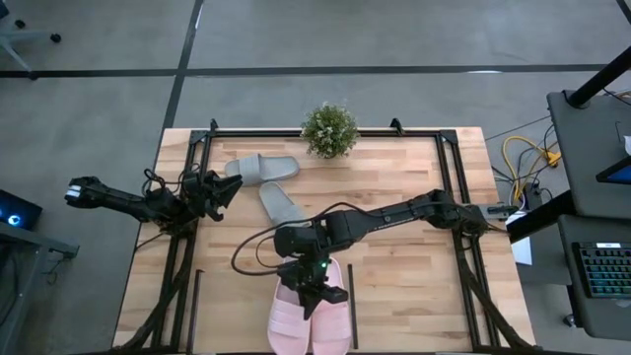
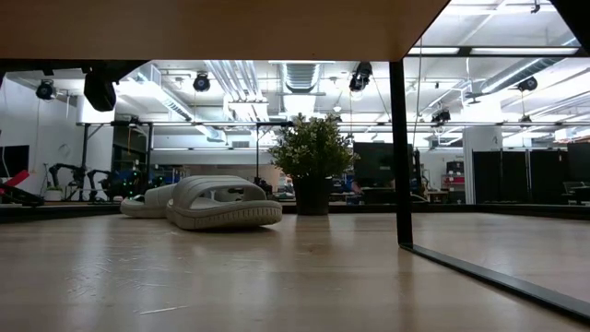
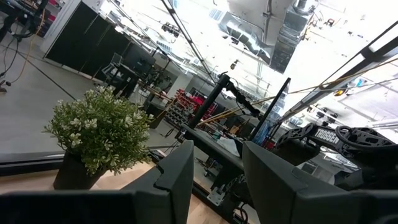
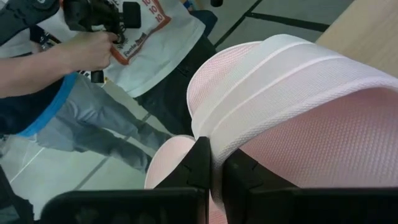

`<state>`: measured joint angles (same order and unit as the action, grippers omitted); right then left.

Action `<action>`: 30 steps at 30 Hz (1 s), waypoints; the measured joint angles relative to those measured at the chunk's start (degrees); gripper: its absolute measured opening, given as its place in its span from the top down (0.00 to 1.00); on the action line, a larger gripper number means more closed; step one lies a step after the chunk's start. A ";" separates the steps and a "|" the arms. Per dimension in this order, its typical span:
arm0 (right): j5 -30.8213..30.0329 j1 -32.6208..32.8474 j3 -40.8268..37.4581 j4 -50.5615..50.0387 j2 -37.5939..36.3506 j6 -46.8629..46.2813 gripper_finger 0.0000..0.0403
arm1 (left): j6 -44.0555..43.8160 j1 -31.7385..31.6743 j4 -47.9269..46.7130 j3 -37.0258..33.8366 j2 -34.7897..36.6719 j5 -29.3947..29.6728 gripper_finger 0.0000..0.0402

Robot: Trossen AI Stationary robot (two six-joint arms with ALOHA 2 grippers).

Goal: Pick and place slides into the shelf
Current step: Put the pink slipper on the shelf

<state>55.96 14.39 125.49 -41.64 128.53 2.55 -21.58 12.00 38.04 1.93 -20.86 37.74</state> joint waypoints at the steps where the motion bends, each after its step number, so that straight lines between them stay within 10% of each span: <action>1: -0.04 0.00 0.00 0.01 0.00 0.40 0.97 | 0.00 -0.02 0.00 0.00 0.00 0.00 0.69; 30: -0.02 0.59 -0.20 0.08 0.17 8.94 0.97 | 0.00 0.00 0.02 0.00 0.00 0.00 0.69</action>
<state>55.94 14.98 125.29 -41.56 128.70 11.50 -21.58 12.01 38.07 1.93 -20.86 37.74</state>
